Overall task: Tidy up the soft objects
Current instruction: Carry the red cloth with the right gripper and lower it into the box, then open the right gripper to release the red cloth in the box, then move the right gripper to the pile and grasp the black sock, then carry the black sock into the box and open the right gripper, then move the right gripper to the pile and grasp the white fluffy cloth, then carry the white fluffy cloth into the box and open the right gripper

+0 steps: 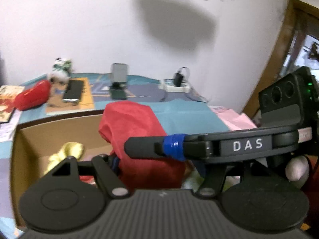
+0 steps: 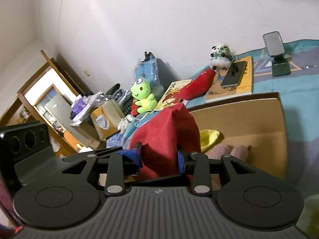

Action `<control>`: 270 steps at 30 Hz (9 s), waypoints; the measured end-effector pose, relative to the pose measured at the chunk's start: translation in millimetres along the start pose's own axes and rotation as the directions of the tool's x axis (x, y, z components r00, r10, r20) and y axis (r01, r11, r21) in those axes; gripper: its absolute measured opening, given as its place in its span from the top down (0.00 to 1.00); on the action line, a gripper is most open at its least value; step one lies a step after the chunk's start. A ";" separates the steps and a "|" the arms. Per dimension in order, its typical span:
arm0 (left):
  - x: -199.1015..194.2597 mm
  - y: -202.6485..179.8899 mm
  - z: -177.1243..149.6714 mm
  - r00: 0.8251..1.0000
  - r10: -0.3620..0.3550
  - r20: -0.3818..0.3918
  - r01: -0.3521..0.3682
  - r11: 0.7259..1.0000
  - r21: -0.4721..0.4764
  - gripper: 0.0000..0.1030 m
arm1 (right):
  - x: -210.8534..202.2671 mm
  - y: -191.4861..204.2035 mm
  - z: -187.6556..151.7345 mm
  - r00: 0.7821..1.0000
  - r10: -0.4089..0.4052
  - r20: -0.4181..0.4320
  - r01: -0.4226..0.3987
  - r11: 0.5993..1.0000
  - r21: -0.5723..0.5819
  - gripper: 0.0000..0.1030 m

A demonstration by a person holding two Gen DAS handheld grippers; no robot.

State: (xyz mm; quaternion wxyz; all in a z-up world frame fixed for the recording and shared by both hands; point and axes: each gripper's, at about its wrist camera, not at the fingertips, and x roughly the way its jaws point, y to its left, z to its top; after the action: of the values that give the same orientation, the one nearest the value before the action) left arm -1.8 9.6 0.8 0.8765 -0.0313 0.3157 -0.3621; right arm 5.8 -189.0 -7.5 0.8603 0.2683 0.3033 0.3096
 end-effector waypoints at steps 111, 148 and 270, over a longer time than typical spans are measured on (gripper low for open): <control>162.6 -143.2 -106.7 0.890 -0.101 -0.446 0.159 0.983 0.095 0.82 | -128.8 -173.0 -130.8 0.941 -0.262 -0.216 0.335 0.815 0.473 0.78; 23.7 34.0 -15.6 0.981 0.178 -0.074 -0.175 0.984 0.040 0.83 | 61.6 -22.2 -9.4 0.998 -0.053 -0.037 0.055 0.998 0.038 0.79; 77.4 4.4 -32.2 0.989 0.060 -0.138 -0.062 0.998 -0.012 0.30 | 5.7 -49.4 -36.0 0.962 -0.269 0.042 0.270 0.963 -0.017 0.77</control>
State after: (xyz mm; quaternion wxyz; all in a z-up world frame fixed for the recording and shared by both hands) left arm 23.9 -32.3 -67.2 0.8630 -0.0035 0.3791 -0.3338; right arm 2.9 -208.0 -65.8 0.9033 0.2207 0.3163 0.1878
